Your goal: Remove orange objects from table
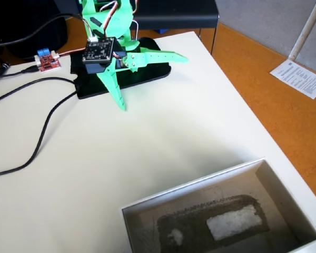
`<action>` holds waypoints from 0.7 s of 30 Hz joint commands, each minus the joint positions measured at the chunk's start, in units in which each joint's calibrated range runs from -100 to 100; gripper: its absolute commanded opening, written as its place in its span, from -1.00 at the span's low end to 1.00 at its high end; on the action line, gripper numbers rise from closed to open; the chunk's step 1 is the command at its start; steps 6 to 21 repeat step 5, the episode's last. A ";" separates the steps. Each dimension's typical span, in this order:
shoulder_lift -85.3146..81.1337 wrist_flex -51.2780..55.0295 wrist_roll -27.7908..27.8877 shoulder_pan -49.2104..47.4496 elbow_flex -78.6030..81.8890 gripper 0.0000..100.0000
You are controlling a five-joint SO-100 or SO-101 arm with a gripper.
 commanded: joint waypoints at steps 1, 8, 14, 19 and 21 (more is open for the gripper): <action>-0.27 0.20 -0.15 -0.55 -0.11 0.58; -0.27 0.12 -0.15 -0.55 -0.11 0.58; -0.27 0.12 -0.15 -0.55 -0.11 0.58; -0.27 0.12 -0.15 -0.55 -0.11 0.58; -0.27 0.12 -0.15 -0.55 -0.11 0.58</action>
